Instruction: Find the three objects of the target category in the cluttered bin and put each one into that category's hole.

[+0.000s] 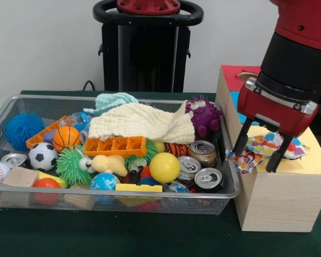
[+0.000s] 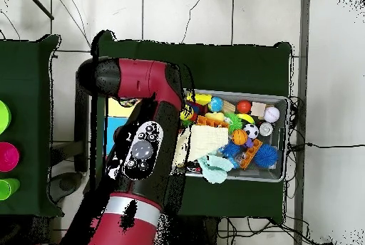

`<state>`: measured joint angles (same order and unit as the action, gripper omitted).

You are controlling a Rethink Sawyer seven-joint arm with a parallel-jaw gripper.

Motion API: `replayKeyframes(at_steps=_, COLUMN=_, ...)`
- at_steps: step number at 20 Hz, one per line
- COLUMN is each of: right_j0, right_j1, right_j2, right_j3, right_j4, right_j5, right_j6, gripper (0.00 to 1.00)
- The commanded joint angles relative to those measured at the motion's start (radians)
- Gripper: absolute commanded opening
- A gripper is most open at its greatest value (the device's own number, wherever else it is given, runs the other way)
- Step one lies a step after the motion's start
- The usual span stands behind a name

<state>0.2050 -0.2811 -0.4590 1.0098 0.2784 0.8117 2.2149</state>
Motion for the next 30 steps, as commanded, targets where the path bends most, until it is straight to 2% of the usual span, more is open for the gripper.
replayKeyframes(at_steps=1, right_j0=-0.037, right_j1=0.028, right_j2=0.031, right_j3=-0.026, right_j4=-0.029, right_j5=0.165, right_j6=0.113, gripper=1.00)
replayKeyframes(at_steps=13, right_j0=-0.026, right_j1=-0.030, right_j2=0.019, right_j3=-0.093, right_j4=-0.021, right_j5=0.284, right_j6=0.121, gripper=1.00)
replayKeyframes(at_steps=15, right_j0=-0.022, right_j1=-0.040, right_j2=0.024, right_j3=-0.083, right_j4=-0.024, right_j5=0.262, right_j6=0.108, gripper=1.00)
replayKeyframes(at_steps=17, right_j0=-0.019, right_j1=-0.063, right_j2=0.038, right_j3=-0.034, right_j4=-0.029, right_j5=0.214, right_j6=0.084, gripper=1.00)
replayKeyframes(at_steps=18, right_j0=-0.020, right_j1=-0.065, right_j2=0.043, right_j3=-0.034, right_j4=-0.031, right_j5=0.213, right_j6=0.079, gripper=0.00)
replayKeyframes(at_steps=30, right_j0=-0.013, right_j1=-0.116, right_j2=0.071, right_j3=0.055, right_j4=-0.013, right_j5=0.196, right_j6=0.094, gripper=0.00)
